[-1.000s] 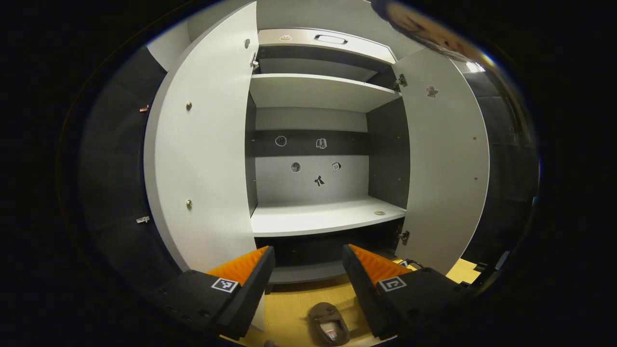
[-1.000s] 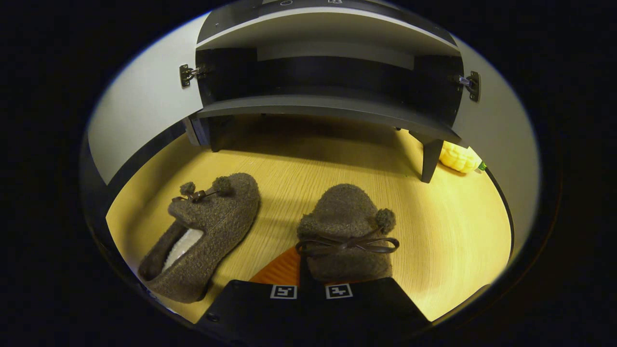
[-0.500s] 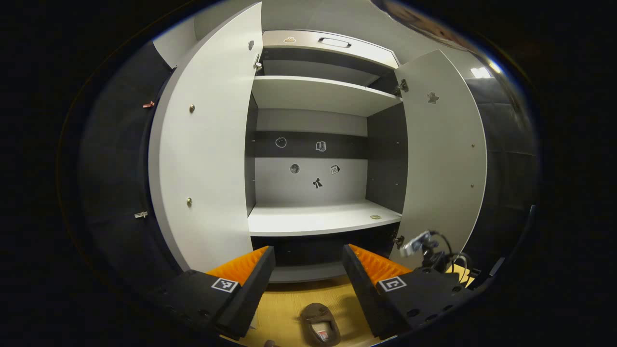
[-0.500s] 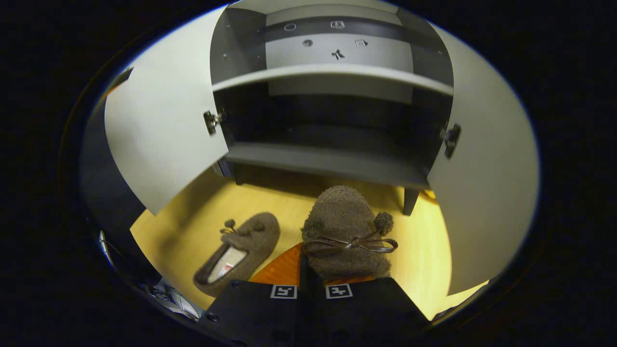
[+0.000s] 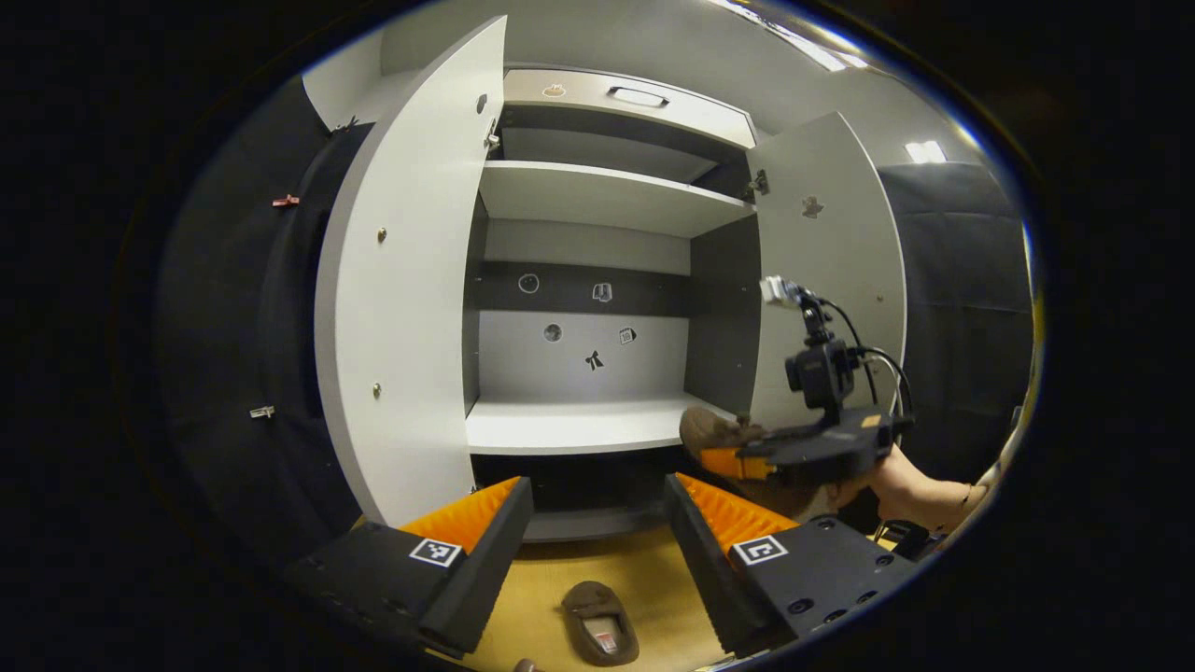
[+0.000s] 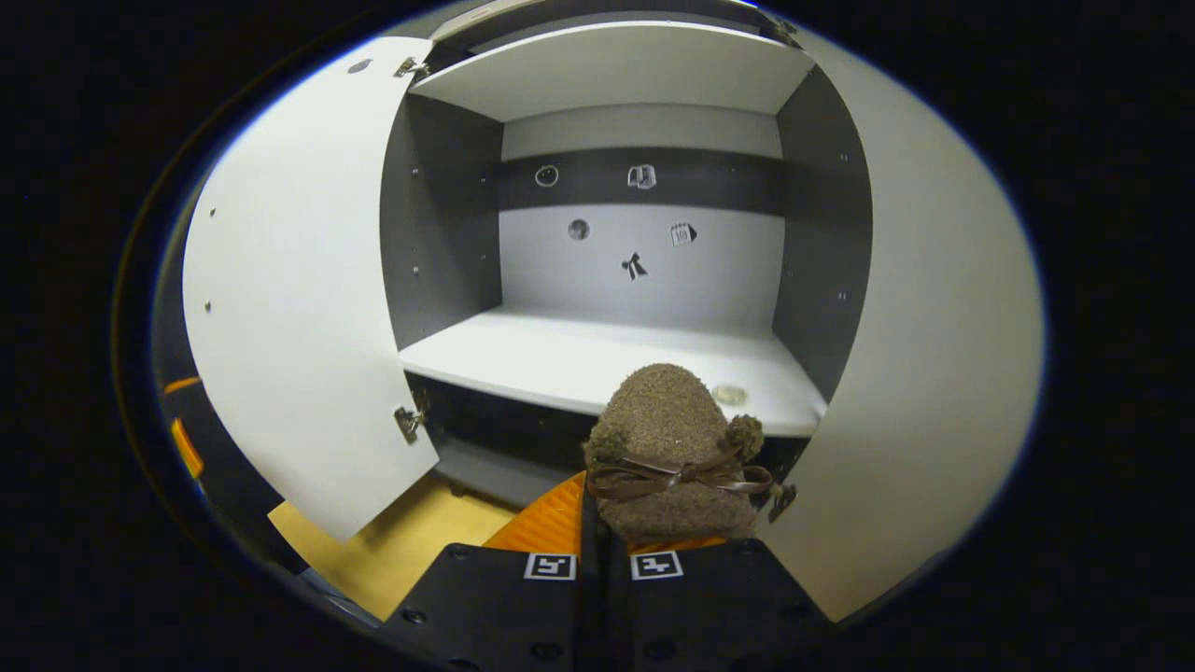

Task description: Grab one shoe with the right hand and put it into the shoe cabinet, grab the other shoe with the left hand and put it into the shoe cabinet; then close the right door with the right hand and the left door with the left hand.

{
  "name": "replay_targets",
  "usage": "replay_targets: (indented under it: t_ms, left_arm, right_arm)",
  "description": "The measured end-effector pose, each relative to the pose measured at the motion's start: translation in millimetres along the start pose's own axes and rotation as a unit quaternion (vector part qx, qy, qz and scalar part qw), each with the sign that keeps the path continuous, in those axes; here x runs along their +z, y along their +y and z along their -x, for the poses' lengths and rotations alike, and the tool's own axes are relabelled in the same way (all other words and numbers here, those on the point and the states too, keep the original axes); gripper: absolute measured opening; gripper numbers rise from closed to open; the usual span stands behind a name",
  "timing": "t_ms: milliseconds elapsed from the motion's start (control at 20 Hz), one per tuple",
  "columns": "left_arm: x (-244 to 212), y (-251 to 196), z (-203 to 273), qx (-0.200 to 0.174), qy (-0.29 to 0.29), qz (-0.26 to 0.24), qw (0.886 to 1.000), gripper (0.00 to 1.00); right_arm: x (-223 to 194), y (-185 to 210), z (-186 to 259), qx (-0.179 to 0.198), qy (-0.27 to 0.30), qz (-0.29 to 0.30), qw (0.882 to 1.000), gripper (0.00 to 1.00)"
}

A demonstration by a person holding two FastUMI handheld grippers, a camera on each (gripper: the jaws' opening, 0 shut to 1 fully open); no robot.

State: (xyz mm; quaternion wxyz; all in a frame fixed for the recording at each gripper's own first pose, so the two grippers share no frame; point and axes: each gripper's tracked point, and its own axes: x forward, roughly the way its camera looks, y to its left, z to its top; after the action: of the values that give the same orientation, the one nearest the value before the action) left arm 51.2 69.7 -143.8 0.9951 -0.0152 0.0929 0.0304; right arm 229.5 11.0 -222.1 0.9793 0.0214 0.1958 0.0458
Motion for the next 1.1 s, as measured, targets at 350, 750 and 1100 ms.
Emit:
replay_targets:
  t_ms: [350, 750, 1100]
  left_arm:
    - [8, -12, 5, -0.004, -0.01, -0.005, 1.0, 0.9]
    - [-3, -13, 3, 0.003, 0.01, 0.0, 1.0, 0.9]
    - [-15, 13, -3, 0.034, 0.026, 0.033, 0.999, 0.91]
  right_arm:
    - [79, -4, -54, -0.008, -0.032, 0.015, 0.999, 0.06]
    - [135, -27, -144, -0.043, -0.041, 0.027, 0.998, 0.06]
    - [132, -53, -214, -0.055, 0.027, 0.018, 0.998, 0.06]
